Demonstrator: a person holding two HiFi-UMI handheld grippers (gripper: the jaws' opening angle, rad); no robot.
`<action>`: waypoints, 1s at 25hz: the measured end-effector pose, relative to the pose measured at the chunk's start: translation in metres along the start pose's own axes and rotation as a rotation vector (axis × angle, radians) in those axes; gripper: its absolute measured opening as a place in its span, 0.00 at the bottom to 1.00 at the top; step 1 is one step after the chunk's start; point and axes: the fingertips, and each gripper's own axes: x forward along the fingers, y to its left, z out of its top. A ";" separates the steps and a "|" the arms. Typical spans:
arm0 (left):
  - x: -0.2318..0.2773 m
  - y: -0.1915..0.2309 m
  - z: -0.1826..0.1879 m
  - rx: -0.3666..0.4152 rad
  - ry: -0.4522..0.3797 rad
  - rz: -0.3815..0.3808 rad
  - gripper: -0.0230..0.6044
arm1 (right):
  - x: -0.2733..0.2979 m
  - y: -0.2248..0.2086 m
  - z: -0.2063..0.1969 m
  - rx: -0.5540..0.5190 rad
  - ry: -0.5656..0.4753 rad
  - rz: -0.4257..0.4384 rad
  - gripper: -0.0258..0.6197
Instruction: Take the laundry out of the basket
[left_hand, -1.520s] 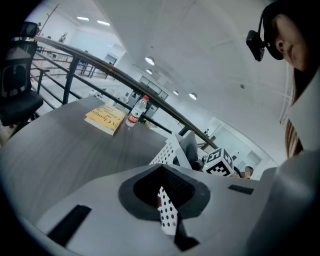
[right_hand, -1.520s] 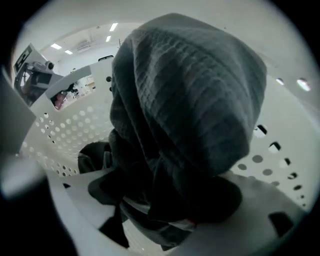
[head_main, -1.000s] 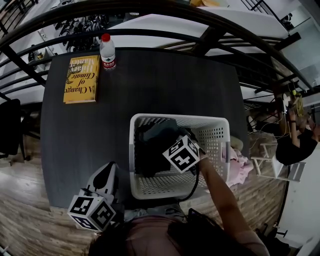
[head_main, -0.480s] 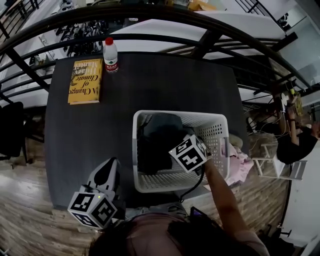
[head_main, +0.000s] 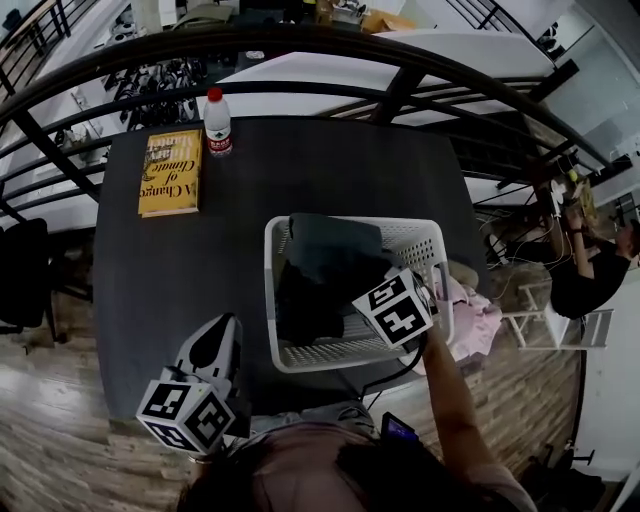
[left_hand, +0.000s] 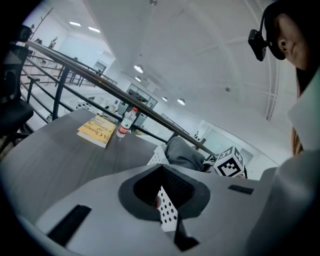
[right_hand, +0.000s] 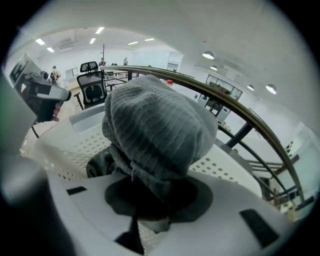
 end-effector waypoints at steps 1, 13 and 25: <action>-0.001 -0.001 0.000 0.002 -0.001 -0.006 0.03 | -0.005 0.000 0.000 0.008 -0.008 -0.005 0.23; -0.023 -0.017 0.001 0.054 -0.018 -0.072 0.03 | -0.070 -0.015 0.017 0.086 -0.140 -0.134 0.23; -0.060 -0.031 -0.005 0.095 -0.036 -0.123 0.03 | -0.169 -0.029 0.050 0.111 -0.328 -0.303 0.22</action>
